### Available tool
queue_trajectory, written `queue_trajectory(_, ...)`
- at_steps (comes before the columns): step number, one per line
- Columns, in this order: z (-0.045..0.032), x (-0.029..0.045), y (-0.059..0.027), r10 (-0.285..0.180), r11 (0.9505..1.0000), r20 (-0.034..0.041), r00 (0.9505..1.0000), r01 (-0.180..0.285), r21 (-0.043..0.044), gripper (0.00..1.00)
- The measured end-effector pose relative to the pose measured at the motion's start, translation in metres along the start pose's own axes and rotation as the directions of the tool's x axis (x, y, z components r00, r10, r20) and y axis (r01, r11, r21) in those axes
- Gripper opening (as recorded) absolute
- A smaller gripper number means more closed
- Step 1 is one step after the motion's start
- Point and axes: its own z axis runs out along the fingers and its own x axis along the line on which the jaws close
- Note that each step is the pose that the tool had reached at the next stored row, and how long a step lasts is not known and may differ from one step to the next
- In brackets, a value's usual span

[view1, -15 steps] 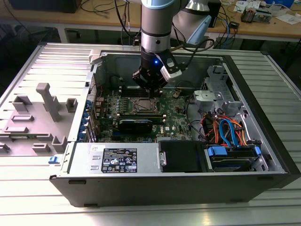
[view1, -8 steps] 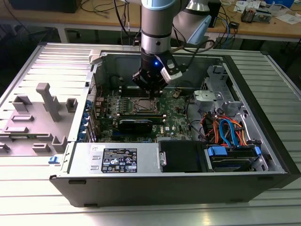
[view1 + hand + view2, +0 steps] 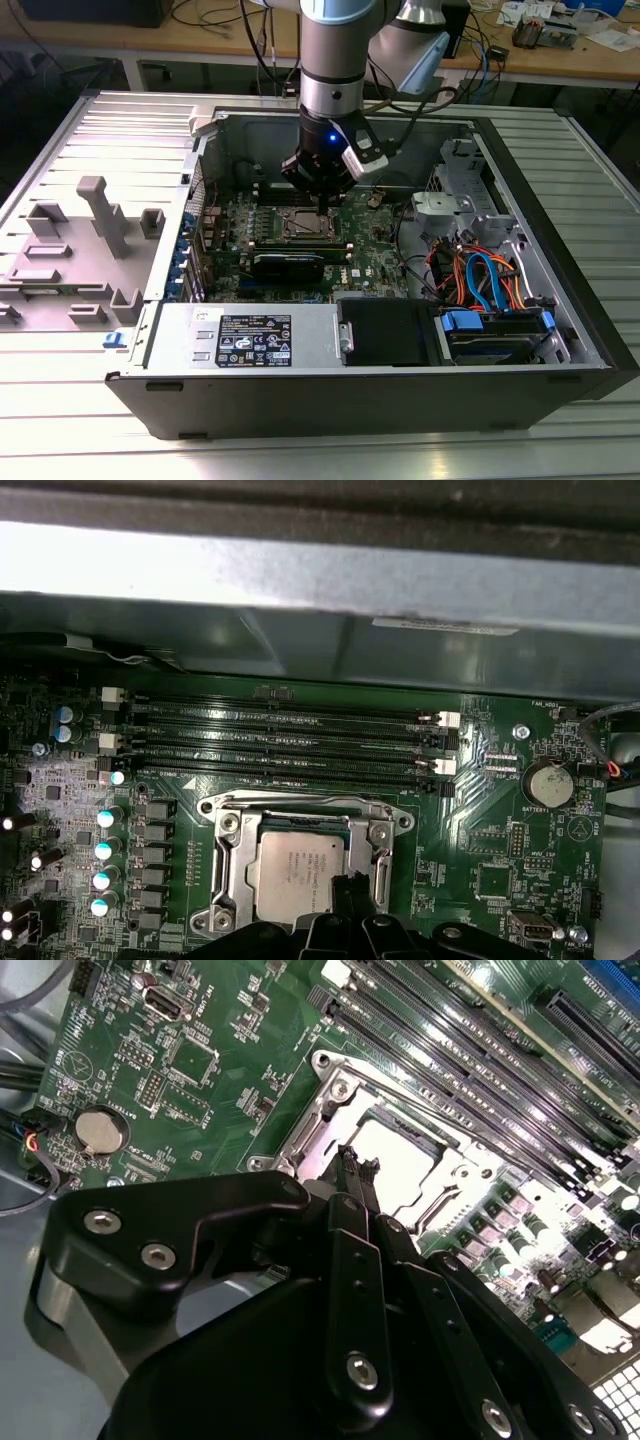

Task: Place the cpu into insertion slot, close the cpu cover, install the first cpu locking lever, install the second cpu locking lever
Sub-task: 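Install the second cpu locking lever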

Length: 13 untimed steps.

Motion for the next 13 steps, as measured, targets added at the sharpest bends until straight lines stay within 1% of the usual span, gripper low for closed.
queue_trajectory(6, 0.0, 0.0001, -0.0012, 0.0, 1.0, 0.0001, 1.0, 0.0, -0.001, 0.11)
queue_trajectory(10, -0.0025, 0.0001, -0.0014, 0.0, 1.0, 0.0, 1.0, 0.0, -0.0009, 0.11)
queue_trajectory(13, -0.0026, 0.0001, -0.0018, 0.0, 1.0, 0.0, 1.0, 0.0, -0.001, 0.11)
